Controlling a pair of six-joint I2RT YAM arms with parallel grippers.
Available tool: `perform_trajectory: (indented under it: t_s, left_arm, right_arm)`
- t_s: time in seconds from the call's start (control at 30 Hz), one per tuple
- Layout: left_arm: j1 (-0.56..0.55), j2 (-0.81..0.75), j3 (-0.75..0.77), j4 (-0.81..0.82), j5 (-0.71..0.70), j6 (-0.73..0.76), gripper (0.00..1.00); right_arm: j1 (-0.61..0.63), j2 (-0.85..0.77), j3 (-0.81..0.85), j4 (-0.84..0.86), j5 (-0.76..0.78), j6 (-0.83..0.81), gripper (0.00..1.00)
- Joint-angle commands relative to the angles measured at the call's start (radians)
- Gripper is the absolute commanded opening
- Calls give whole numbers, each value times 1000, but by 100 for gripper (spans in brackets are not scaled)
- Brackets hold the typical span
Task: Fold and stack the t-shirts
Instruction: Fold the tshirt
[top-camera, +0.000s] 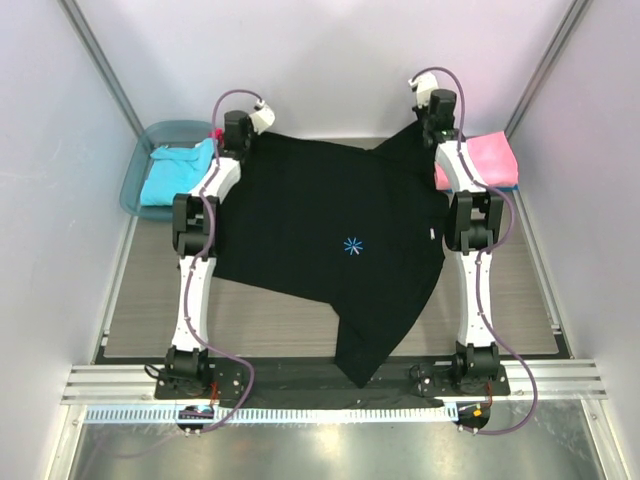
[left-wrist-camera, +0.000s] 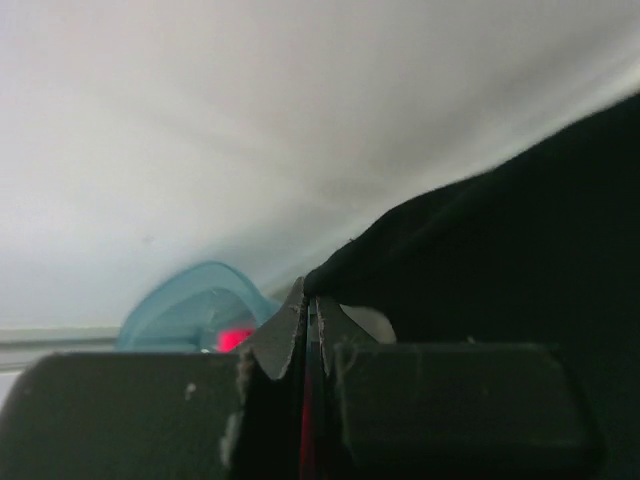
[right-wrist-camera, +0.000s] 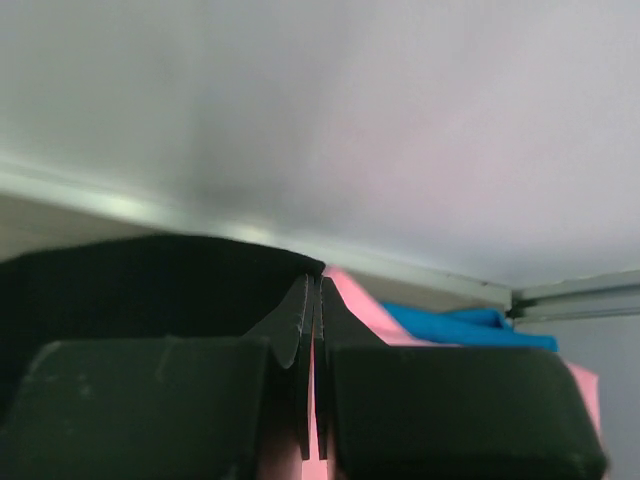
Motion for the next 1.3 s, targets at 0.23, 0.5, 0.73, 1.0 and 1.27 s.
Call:
perform_trajectory:
  t_s: [0.23,0.5,0.73,1.0,1.27]
  left_arm:
    - [8,-245,-177,43,38,-28,0]
    - [21,-359,-224,-89,109,-33,0]
    - [25,-425,-295,-149,135,-16,0]
    - [27,-450,-342,-169,135,-16,0]
    - [39,-482,-413,-175,132,-3,0]
  right_arm:
    - [13,-347,-249,-63,-81,10,1]
    - [13,-482,-386,-126,-101,30,1]
    - [15,-606,-488,-174,-115,46,1]
    - [13,-738,-570,-233,-170,98,1]
    - [15,-858,-662,-299,-194,133,1]
